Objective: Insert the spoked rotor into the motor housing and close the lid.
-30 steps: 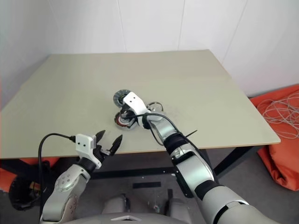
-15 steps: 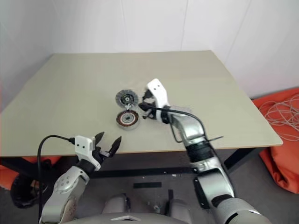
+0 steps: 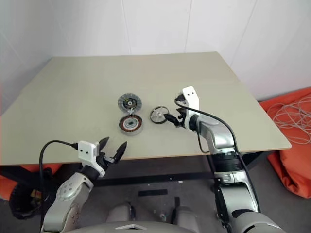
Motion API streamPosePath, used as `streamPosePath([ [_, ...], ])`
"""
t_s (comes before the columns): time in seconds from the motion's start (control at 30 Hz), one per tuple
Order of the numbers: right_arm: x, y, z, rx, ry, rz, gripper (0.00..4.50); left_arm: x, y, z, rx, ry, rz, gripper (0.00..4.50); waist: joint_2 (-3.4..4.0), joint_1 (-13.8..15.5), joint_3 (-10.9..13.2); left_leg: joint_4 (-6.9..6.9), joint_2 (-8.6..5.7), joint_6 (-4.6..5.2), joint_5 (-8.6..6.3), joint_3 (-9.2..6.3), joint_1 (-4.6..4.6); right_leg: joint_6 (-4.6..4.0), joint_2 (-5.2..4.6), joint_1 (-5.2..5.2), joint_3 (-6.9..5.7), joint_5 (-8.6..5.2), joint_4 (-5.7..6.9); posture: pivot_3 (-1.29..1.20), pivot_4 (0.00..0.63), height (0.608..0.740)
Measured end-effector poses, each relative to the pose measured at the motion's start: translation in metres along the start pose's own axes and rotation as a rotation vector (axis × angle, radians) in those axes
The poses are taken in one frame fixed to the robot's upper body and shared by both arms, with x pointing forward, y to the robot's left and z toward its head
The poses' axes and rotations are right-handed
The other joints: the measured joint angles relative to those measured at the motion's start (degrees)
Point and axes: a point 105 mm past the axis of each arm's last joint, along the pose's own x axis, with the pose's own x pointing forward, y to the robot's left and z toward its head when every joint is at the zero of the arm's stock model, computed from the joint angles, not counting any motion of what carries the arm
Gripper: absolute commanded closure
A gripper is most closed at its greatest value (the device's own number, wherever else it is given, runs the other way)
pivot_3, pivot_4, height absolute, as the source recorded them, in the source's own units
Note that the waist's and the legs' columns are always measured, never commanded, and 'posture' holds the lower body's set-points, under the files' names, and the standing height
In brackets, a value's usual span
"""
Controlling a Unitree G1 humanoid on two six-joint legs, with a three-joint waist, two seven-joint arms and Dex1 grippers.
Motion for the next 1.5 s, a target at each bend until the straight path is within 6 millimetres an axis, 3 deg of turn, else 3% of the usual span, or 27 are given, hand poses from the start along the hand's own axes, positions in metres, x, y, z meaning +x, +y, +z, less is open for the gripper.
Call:
streamPosePath([
  [0.47, 0.017, -0.002, 0.0, 0.412, 0.076, -0.079, 0.5, 0.002, 0.0, 0.002, -0.001, 0.008, -0.003, 0.0, 0.04, 0.01, 0.02, -0.01, 0.0, -0.23, 0.14, 0.0, -0.03, -0.01, 0.0, -0.04, -0.01, 0.0, 0.02, 0.0, 0.0, 0.74],
  [0.67, 0.016, 0.0, -0.001, 0.462, 0.091, -0.066, 0.5, 0.002, -0.001, 0.003, -0.001, 0.011, 0.002, 0.0, 0.04, 0.04, 0.02, -0.01, 0.0, -0.27, 0.16, 0.0, -0.03, -0.01, 0.0, -0.04, -0.02, 0.0, 0.02, 0.0, 0.0, 0.74],
  [0.97, 0.02, 0.019, -0.01, 0.521, 0.151, 0.0, 0.5, 0.002, -0.001, 0.006, 0.001, 0.008, 0.003, 0.0, 0.05, 0.06, 0.02, -0.01, 0.0, -0.31, 0.18, 0.01, -0.03, 0.0, 0.0, -0.04, -0.02, 0.0, 0.06, 0.0, 0.0, 0.74],
  [1.5, 0.023, 0.019, -0.015, 0.618, 0.136, -0.038, 0.5, 0.002, 0.0, 0.005, 0.004, 0.015, 0.003, 0.0, 0.05, 0.06, 0.02, -0.02, -0.01, -0.37, 0.22, 0.0, -0.04, 0.0, -0.01, -0.06, -0.02, 0.0, 0.06, 0.0, 0.0, 0.74],
])
